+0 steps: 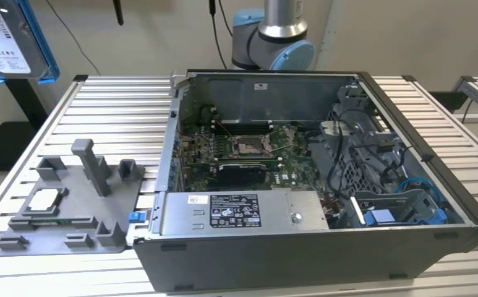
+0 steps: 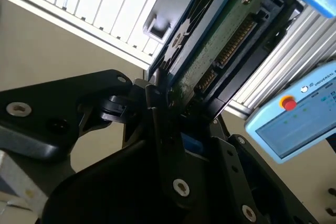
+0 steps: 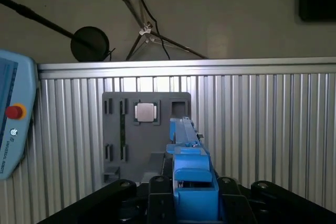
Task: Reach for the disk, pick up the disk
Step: 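Pick up the disk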
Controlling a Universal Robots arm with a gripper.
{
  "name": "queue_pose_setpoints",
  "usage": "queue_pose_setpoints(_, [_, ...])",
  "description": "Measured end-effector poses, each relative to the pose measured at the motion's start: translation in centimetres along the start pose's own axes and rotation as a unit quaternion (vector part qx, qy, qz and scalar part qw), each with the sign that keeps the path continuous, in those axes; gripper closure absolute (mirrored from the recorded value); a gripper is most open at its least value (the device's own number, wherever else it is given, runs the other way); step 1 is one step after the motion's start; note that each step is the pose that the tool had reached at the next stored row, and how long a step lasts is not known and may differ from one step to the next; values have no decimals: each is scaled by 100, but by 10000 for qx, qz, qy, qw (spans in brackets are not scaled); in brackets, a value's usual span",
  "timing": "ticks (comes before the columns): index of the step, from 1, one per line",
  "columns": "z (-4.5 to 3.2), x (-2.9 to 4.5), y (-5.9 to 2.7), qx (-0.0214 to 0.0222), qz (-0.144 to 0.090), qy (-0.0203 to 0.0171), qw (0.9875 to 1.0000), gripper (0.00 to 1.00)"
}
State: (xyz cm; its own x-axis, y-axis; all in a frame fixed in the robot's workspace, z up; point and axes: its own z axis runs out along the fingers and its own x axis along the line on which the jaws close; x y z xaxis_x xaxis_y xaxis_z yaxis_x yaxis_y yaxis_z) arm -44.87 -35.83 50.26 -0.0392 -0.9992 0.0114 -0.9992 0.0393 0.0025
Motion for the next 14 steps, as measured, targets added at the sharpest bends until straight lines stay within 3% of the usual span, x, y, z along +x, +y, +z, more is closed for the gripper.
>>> queue_pose_setpoints(7, [0,0,-8,1,0,0,10000,100])
queue_pose_setpoints(14, [-1,-7,-142,0,0,0,10000,100])
